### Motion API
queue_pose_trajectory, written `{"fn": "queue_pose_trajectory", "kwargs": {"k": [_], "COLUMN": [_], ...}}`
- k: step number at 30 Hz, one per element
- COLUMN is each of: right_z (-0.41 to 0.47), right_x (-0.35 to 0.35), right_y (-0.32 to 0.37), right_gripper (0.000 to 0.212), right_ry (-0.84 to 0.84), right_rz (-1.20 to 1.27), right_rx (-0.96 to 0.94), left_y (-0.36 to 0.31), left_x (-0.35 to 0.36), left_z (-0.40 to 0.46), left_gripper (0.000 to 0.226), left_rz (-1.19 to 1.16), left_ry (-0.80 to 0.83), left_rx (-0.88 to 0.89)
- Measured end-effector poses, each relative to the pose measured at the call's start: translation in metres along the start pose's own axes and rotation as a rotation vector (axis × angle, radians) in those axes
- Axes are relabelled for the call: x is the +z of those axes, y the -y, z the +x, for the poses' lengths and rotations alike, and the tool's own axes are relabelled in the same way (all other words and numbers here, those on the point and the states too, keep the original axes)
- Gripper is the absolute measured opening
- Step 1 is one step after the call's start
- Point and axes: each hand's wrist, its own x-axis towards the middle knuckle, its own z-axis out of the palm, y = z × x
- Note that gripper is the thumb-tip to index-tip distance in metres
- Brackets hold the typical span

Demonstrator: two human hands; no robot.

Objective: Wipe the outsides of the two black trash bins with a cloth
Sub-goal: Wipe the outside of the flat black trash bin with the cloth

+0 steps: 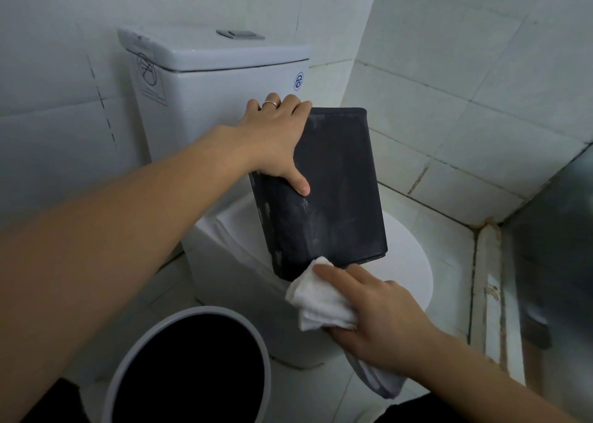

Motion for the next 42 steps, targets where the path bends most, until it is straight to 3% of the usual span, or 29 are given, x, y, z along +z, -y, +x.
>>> {"fn": "queue_pose_trajectory", "kwargs": {"k": [9, 18, 26, 28, 30, 33, 37, 42], "right_z": [0.03, 0.001, 0.036, 0.031, 0.024, 0.021, 0.021, 0.025], "right_x": [-0.016, -0.005, -0.017, -0.014, -0.011, -0.008, -0.006, -0.015], "right_y": [-0.001, -0.002, -0.003, -0.004, -0.007, -0.011, -0.013, -0.011], "right_gripper": [0.067, 0.072, 0.065, 0.067, 0.068, 0.067, 0.067, 0.065], "right_ry": [-0.162, -0.028, -0.173, -0.16, -0.146, -0.15, -0.162, -0.171], "right_rz": [0.132, 0.078, 0.15, 0.135, 0.136, 0.139, 0.148, 0.153], "right_rx": [0.072, 0.029, 0.058, 0.055, 0.051, 0.067, 0.077, 0.07], "left_y": [-0.006, -0.005, -0.006, -0.005, -0.001, 0.011, 0.023, 0.027], "left_x": [-0.003, -0.004, -0.004, -0.006, -0.012, -0.017, -0.023, -0.026], "left_z": [-0.001, -0.003, -0.004, -0.005, -0.006, -0.008, -0.013, -0.012], "left_gripper": [0.138, 0.135, 0.134, 0.138, 0.138, 0.115, 0.088, 0.094], "left_rz": [0.025, 0.028, 0.024, -0.049, -0.3, -0.572, -0.591, -0.523], "left_ry": [-0.031, -0.023, -0.029, -0.047, -0.075, -0.055, 0.027, 0.045], "left_rx": [0.029, 0.024, 0.018, 0.036, 0.025, -0.042, -0.034, 0.02]}}
